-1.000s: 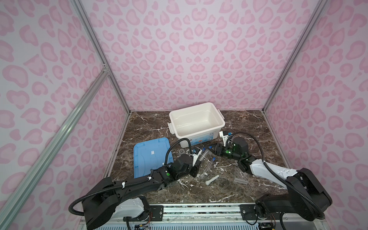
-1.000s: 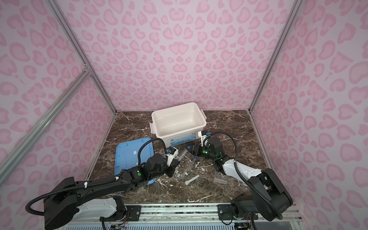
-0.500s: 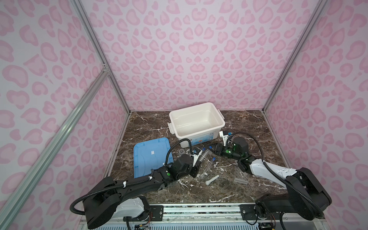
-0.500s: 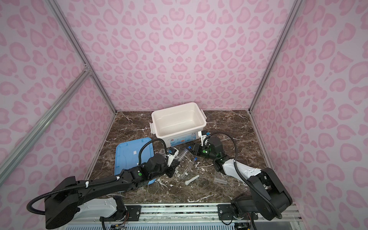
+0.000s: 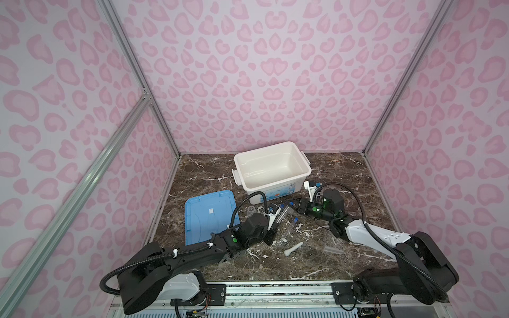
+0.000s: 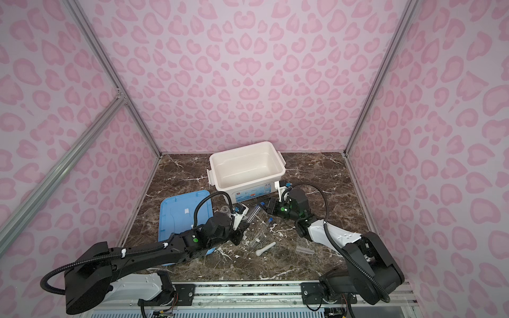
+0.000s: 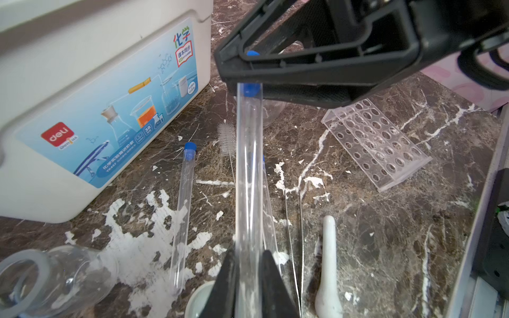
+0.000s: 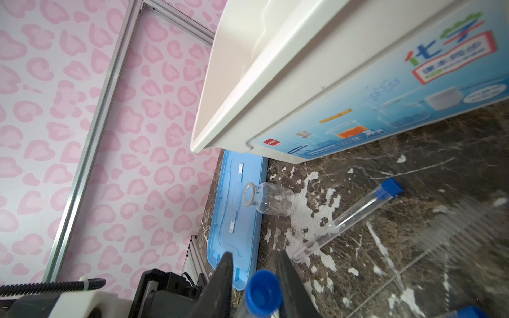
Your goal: Organize the chemistry lab equipment
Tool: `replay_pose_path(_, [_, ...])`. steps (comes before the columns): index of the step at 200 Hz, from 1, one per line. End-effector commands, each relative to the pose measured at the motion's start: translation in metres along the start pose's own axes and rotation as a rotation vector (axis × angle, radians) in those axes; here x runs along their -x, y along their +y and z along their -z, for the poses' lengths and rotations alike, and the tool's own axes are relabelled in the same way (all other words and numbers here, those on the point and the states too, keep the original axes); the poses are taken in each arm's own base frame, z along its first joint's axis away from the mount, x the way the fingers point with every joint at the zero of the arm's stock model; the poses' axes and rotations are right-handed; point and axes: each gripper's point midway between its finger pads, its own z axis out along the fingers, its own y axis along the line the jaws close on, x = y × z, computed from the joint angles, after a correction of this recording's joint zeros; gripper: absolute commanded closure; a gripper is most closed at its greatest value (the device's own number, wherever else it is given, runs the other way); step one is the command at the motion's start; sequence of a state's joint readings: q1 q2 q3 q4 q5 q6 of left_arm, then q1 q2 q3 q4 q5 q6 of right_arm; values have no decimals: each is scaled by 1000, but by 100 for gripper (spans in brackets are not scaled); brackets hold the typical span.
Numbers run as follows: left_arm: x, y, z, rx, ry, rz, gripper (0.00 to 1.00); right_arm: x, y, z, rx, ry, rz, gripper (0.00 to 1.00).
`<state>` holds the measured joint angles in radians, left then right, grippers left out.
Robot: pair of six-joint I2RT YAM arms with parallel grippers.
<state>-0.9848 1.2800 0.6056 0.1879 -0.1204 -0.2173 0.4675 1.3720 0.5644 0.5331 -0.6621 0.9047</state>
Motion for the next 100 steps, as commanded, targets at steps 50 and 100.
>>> replay_pose_path(50, [11, 1, -3, 13, -30, 6, 84, -2, 7, 2, 31, 6, 17, 76])
replay_pose_path(100, [12, 1, -4, 17, -29, 13, 83, -4, 4, 3, 19, 6, 16, 81])
